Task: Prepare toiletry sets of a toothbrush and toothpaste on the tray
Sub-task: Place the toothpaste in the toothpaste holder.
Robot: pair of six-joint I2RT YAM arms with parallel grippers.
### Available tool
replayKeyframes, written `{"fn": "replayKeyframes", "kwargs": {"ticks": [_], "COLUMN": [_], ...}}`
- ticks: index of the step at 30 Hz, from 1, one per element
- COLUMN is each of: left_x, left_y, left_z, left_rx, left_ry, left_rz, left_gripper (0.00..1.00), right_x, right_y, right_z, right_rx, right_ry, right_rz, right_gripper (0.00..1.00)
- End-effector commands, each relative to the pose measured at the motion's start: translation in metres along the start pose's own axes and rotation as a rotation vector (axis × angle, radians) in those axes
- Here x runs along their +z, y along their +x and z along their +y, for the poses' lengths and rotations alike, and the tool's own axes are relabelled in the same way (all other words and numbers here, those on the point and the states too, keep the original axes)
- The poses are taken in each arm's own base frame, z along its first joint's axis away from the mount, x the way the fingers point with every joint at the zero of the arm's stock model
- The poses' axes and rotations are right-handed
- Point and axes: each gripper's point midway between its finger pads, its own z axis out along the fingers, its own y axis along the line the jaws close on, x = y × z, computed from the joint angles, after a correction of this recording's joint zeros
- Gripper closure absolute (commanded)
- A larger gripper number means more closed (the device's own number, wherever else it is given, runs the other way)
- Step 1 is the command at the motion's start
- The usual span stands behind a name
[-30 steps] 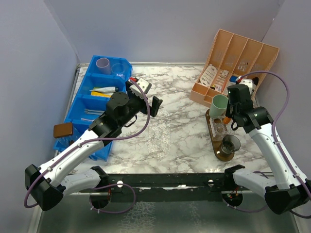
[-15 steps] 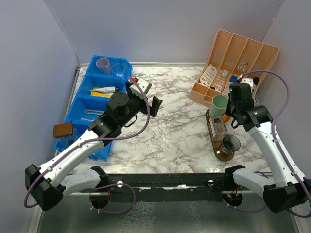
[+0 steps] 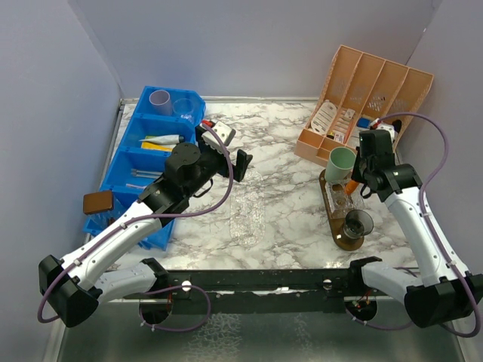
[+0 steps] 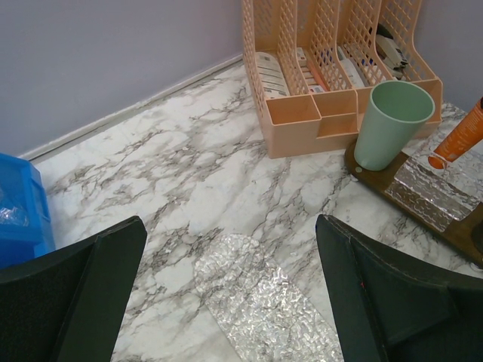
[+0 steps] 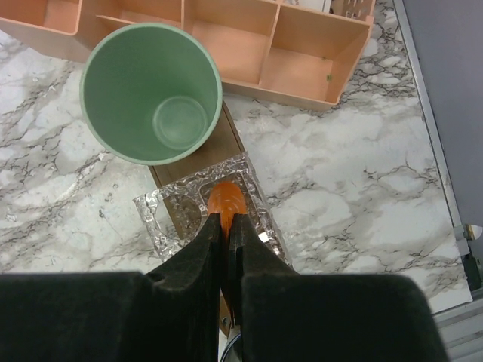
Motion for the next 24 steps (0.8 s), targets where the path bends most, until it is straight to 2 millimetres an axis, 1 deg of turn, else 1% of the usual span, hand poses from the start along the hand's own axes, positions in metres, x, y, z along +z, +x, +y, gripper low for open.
{"fn": "replayKeyframes", "kwargs": {"ticks": [1, 12, 24], "left_x": [0.000, 0.001, 0.002], "left_y": [-0.013, -0.012, -0.011], "left_z": [-0.003, -0.005, -0.007], "left_rx": [-0.015, -0.019, -0.021], "left_ry": [0.015, 0.023, 0.035], "left_rz": [-0.026, -0.024, -0.021], "left_gripper": [0.01, 0.01, 0.01], "right_x": [0.007, 0.020, 0.036], "right_y": [-0.010, -0.008, 0.002], "right_z": [0.006, 0.006, 0.008], "right_rx": [0.030, 0.052, 0.063], "right_ry": [-0.030, -0.034, -0.042], "right_rz": [-0.030, -0.002, 0.041], "right_gripper": [0.99, 0.99, 0.99]}}
